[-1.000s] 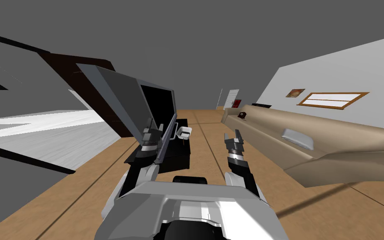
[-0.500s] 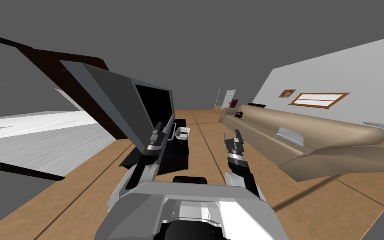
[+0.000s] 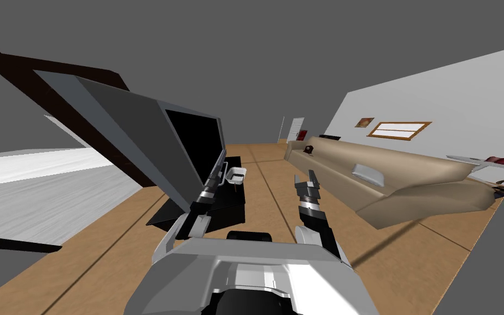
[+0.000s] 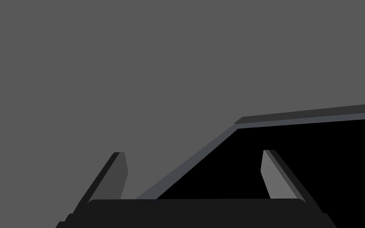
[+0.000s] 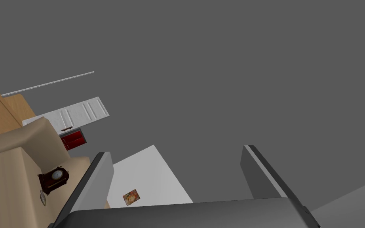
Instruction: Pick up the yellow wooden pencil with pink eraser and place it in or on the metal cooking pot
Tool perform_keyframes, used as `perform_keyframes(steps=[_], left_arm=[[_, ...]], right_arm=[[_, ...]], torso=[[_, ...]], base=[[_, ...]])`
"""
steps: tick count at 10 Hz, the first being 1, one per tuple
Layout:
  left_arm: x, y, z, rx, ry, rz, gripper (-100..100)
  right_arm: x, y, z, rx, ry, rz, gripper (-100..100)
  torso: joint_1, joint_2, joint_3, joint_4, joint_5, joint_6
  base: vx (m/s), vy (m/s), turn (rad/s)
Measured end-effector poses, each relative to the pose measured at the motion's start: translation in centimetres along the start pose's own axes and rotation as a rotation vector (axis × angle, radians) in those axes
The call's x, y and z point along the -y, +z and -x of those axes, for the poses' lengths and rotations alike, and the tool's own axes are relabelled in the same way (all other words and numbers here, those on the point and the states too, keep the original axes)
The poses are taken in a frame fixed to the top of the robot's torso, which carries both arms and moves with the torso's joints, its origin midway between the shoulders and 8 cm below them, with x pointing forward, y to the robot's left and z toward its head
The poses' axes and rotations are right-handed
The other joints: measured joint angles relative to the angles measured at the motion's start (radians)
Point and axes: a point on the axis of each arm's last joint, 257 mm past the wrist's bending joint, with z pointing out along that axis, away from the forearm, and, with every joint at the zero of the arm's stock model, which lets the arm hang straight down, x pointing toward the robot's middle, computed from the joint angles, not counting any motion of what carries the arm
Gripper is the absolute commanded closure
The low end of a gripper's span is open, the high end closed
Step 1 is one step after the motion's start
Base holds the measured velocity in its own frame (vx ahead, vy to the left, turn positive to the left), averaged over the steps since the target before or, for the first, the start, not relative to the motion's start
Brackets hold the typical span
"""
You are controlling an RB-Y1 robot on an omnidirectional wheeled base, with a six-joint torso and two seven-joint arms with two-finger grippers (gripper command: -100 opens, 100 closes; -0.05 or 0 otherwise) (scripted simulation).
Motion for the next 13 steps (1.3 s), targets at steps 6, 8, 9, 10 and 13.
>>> perform_keyframes(steps=[6,8,9,10,13], left_arm=[[-7.5,-0.5,-1.7,-0.082,0.159,0.146,-100],[-10.5,-1.0,-2.2,-0.116,0.219,0.198,-100],[-11.9,-1.3,-2.5,-0.137,0.259,0.228,-100],[-13.0,-1.4,-2.6,-0.149,0.279,0.25,-100],[-16.7,-2.7,-2.9,-0.198,0.364,0.322,-100]], right_arm=[[0.0,0.0,0.0,0.0,0.0,0.0,0],[0.0,0.0,0.0,0.0,0.0,0.0,0],[0.0,0.0,0.0,0.0,0.0,0.0,0],[0.0,0.0,0.0,0.0,0.0,0.0,0],[0.0,0.0,0.0,0.0,0.0,0.0,0]], torso=[[0.0,0.001,0.0,0.0,0.0,0.0],[0.0,0.0,0.0,0.0,0.0,0.0],[0.0,0.0,0.0,0.0,0.0,0.0],[0.0,0.0,0.0,0.0,0.0,0.0],[0.0,0.0,0.0,0.0,0.0,-0.001]], base=[[0.012,-0.021,-0.071],[0.019,-0.027,-0.119],[0.017,-0.017,-0.046],[0.011,-0.017,-0.086],[0.013,-0.02,-0.078]])
